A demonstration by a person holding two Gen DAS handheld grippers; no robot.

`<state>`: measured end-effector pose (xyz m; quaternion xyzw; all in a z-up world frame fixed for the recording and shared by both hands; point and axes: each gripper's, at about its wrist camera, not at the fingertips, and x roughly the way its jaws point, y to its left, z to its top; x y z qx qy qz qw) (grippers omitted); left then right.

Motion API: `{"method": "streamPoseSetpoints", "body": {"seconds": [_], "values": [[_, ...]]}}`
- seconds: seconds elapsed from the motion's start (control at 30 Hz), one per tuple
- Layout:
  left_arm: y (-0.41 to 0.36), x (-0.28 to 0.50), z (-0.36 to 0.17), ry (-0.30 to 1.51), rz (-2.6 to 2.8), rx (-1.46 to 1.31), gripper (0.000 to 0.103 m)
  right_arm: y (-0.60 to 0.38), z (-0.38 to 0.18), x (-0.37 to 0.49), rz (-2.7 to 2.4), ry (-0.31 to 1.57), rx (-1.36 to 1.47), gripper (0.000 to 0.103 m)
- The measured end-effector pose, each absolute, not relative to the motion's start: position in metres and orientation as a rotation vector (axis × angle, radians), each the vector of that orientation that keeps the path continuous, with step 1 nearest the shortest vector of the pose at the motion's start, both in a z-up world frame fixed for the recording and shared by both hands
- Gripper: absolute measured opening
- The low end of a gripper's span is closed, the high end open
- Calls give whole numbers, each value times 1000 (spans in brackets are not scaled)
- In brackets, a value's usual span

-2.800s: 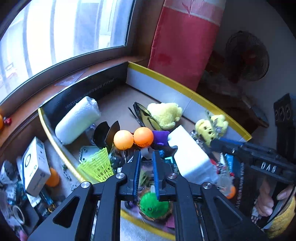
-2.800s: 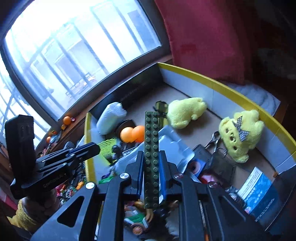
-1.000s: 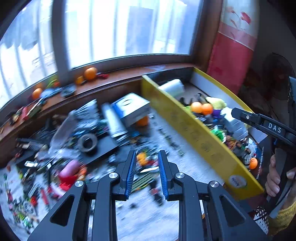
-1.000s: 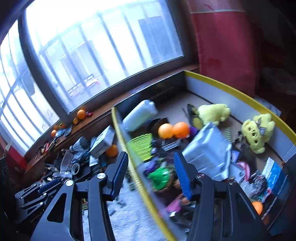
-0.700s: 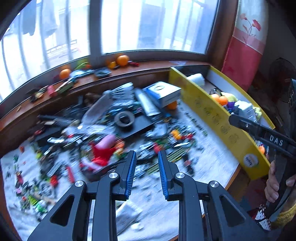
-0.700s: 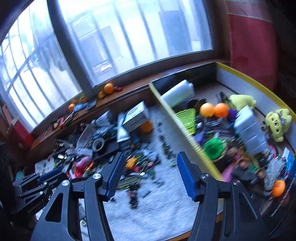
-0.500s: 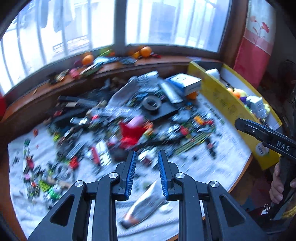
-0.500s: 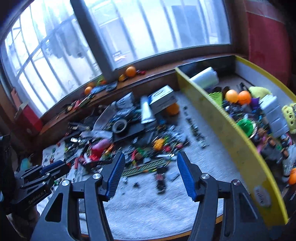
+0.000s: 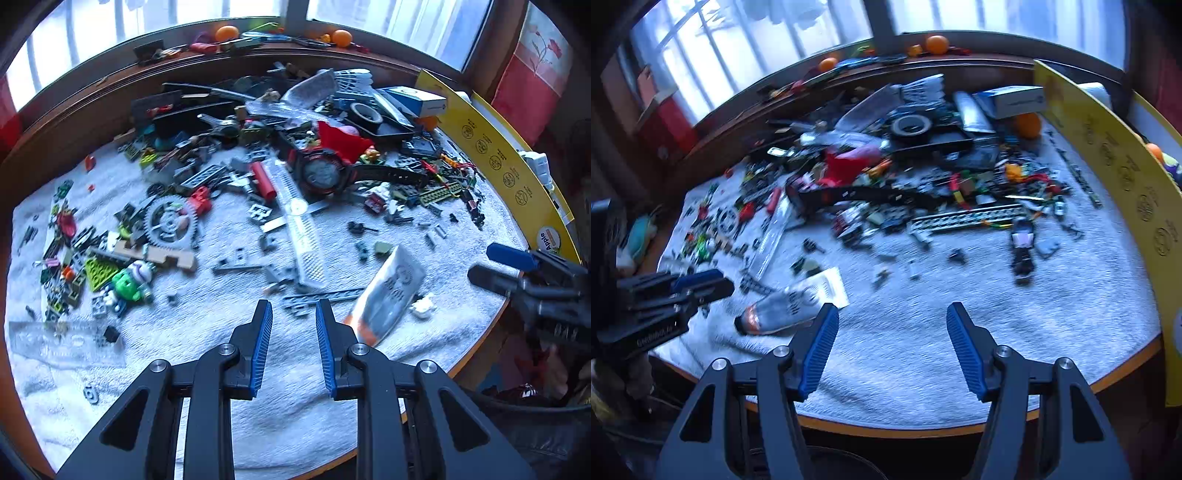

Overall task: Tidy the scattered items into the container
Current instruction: 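Move both grippers back over the cluttered table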

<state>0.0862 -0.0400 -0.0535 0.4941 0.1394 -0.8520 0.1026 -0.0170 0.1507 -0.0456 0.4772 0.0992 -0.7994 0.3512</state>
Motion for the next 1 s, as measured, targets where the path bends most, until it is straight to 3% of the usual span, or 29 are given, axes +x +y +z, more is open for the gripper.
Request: {"method": "streamPoseSetpoints", "body": {"seconds": [0.13, 0.27, 0.43, 0.63, 0.7, 0.77, 0.87, 1.0], "values": [[-50, 97, -55, 431, -2498, 1439, 25, 123, -51, 8, -2008, 481, 1129, 77], [-58, 108, -58, 462, -2477, 1430, 25, 94, -66, 37, -1954, 740, 1006, 77], [-65, 119, -59, 489, -2460, 1413, 25, 69, -78, 46, -1945, 822, 949, 77], [-63, 121, -59, 471, -2472, 1416, 25, 58, -69, 37, -1999, 706, 908, 77], [-61, 120, -59, 464, -2477, 1422, 25, 56, -69, 33, -2006, 669, 913, 66], [-57, 118, -60, 450, -2488, 1430, 25, 55, -71, 26, -2017, 646, 943, 42], [-53, 114, -60, 432, -2507, 1441, 25, 58, -73, 7, -2084, 609, 1004, 33], [-48, 103, -61, 413, -2546, 1451, 25, 75, -70, -38, -2192, 433, 1150, 31]]}}
